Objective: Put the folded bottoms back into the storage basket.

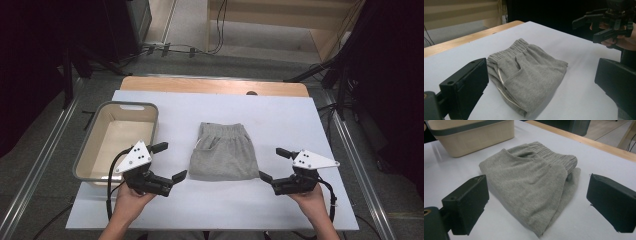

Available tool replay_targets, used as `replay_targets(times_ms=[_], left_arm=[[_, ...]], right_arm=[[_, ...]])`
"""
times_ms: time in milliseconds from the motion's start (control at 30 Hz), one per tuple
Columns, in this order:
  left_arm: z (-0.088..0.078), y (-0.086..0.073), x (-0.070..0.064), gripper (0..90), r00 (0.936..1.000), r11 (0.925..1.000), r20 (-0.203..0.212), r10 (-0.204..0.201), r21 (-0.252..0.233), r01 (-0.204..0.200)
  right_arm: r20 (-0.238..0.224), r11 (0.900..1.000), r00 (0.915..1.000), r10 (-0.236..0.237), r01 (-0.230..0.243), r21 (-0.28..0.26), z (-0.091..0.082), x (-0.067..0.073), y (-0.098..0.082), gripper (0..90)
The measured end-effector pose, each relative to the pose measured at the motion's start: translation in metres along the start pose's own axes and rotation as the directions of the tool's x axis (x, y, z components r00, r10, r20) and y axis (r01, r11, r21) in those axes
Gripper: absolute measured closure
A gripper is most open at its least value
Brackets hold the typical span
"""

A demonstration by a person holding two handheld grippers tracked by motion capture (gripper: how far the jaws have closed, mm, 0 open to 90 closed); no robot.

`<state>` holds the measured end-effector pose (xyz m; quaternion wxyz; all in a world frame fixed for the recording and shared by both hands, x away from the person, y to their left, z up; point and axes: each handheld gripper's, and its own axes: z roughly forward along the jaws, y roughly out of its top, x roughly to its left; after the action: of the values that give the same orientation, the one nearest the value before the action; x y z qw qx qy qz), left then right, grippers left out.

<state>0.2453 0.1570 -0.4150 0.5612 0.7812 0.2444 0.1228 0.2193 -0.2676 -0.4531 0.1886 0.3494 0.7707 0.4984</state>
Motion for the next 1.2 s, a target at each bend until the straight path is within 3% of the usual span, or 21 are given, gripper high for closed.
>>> replay_targets(times_ms=[567,900,1200], left_arm=[[0.001,0.0,0.0,0.0,1.0,1.0,0.006,-0.004,0.002,0.004],[0.001,-0.001,0.001,0.0,0.9999,0.9999,0.01,-0.01,0.004,0.01],[0.001,-0.001,0.001,0.0,0.9999,0.9999,0.012,-0.01,0.0,0.01]], right_arm=[[0.017,0.994,0.9996,0.023,-0.025,0.108,0.024,-0.003,-0.008,3.4],[0.044,0.977,0.9962,0.075,-0.083,0.197,0.045,-0.005,-0.015,4.8],[0.051,0.968,0.994,0.097,-0.106,0.229,0.056,-0.006,-0.02,10.5]])
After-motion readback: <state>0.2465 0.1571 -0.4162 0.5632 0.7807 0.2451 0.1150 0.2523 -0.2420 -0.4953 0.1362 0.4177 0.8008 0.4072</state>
